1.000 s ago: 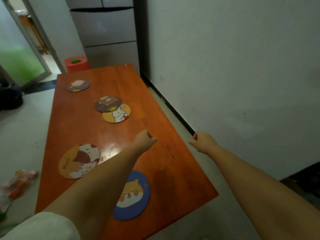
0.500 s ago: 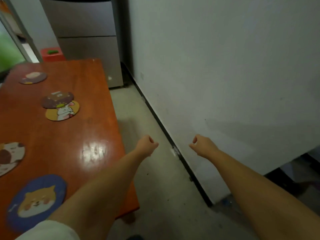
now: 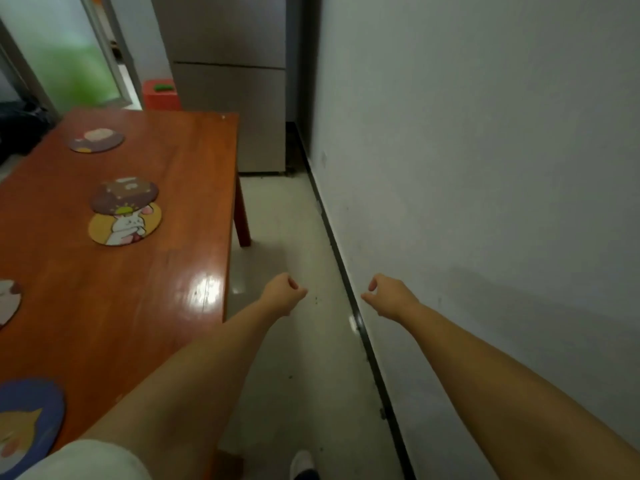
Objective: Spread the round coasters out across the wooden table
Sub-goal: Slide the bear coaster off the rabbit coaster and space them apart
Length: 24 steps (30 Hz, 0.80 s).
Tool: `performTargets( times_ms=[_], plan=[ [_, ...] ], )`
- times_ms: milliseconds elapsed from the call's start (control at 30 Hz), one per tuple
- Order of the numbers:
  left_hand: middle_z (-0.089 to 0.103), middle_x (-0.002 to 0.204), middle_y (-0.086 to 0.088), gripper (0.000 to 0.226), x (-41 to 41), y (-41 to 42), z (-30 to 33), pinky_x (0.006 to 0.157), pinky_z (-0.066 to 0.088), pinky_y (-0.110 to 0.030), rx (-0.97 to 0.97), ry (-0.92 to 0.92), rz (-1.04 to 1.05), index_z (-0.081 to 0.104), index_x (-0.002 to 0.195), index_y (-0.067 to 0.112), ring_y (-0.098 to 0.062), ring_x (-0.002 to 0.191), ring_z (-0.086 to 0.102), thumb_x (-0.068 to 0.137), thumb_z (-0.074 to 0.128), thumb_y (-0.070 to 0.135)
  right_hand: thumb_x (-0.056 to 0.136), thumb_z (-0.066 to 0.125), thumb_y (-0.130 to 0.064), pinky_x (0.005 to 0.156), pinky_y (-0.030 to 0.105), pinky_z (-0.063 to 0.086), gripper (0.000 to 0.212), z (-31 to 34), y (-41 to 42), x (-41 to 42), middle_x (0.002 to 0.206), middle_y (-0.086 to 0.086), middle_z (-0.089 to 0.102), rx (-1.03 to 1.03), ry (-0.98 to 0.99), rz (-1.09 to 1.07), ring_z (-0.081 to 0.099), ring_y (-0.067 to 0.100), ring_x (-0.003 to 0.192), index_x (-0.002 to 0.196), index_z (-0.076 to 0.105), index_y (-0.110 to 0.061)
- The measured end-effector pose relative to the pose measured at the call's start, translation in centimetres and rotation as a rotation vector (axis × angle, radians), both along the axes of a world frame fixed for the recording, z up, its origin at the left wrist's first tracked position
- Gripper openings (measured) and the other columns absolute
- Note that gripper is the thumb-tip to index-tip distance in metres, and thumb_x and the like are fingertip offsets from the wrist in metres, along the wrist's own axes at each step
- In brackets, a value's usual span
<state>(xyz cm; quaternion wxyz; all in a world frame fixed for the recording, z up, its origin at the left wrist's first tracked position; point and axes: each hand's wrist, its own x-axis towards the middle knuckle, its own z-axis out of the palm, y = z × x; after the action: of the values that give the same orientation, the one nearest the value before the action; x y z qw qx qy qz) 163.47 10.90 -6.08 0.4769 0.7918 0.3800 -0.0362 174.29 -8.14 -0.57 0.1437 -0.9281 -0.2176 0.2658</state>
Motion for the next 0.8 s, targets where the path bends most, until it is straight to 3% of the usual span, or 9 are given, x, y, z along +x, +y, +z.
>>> performTargets(
  times_ms=[167, 367, 467, 633, 733, 800],
  plan=[
    [0.051, 0.061, -0.004, 0.034, 3.3, 5.5, 1.5, 0.061, 0.048, -0.032, 0.016, -0.024, 0.103, 0.041, 0.064, 0.018, -0.021, 0.052, 0.049, 0.088, 0.063, 0.023, 0.095, 0.052, -0.032, 0.090, 0.040, 0.050, 0.037, 1.0, 5.8, 5.4, 0.118, 0.020, 0.064, 0.021, 0.027, 0.060, 0.064, 0.034, 0.105, 0.117, 0.055, -0.003],
    [0.052, 0.058, -0.004, 0.032, 3.5, 13.0, 2.3, 0.049, 0.044, -0.025, 0.037, -0.057, 0.330, 0.045, 0.061, 0.020, -0.019, 0.048, 0.050, 0.087, 0.063, 0.024, 0.094, 0.054, -0.033, 0.089, 0.040, 0.051, 0.029, 1.1, 16.6, 10.2, 0.114, 0.018, 0.066, 0.000, -0.015, 0.284, 0.064, 0.034, 0.103, 0.105, 0.057, -0.007],
    [0.054, 0.066, -0.007, 0.026, 2.5, 16.8, 2.2, 0.061, 0.044, -0.029, -0.012, -0.036, 0.487, 0.045, 0.069, 0.019, -0.025, 0.061, 0.054, 0.086, 0.063, 0.026, 0.094, 0.054, -0.034, 0.088, 0.043, 0.054, 0.022, 0.7, 23.1, 11.5, 0.109, 0.018, 0.068, 0.020, -0.004, 0.406, 0.067, 0.033, 0.098, 0.093, 0.052, -0.012],
    [0.051, 0.077, -0.007, 0.031, 0.5, 21.7, 1.9, 0.061, 0.044, -0.029, -0.021, 0.042, 0.794, 0.040, 0.069, 0.019, -0.022, 0.068, 0.051, 0.091, 0.061, 0.026, 0.091, 0.057, -0.032, 0.087, 0.042, 0.055, 0.028, 0.1, 32.9, 13.2, 0.108, 0.016, 0.070, 0.060, 0.012, 0.648, 0.068, 0.032, 0.098, 0.107, 0.060, -0.008],
    [0.052, 0.085, -0.008, 0.029, 0.0, 23.1, 1.6, 0.073, 0.044, -0.034, -0.019, 0.063, 0.928, 0.041, 0.071, 0.019, -0.026, 0.083, 0.052, 0.092, 0.060, 0.024, 0.090, 0.058, -0.030, 0.081, 0.035, 0.053, 0.022, -0.2, 38.0, 14.4, 0.107, 0.017, 0.071, 0.037, 0.026, 0.786, 0.069, 0.032, 0.096, 0.100, 0.060, -0.011],
    [0.053, 0.091, -0.008, 0.018, -0.2, 23.6, 1.5, 0.078, 0.046, -0.035, -0.027, 0.065, 1.005, 0.047, 0.084, 0.015, -0.026, 0.088, 0.053, 0.092, 0.060, 0.024, 0.091, 0.057, -0.029, 0.077, 0.031, 0.050, 0.019, -0.4, 41.1, 14.8, 0.108, 0.017, 0.072, 0.043, 0.017, 0.870, 0.069, 0.034, 0.098, 0.096, 0.059, -0.012]
  ],
)
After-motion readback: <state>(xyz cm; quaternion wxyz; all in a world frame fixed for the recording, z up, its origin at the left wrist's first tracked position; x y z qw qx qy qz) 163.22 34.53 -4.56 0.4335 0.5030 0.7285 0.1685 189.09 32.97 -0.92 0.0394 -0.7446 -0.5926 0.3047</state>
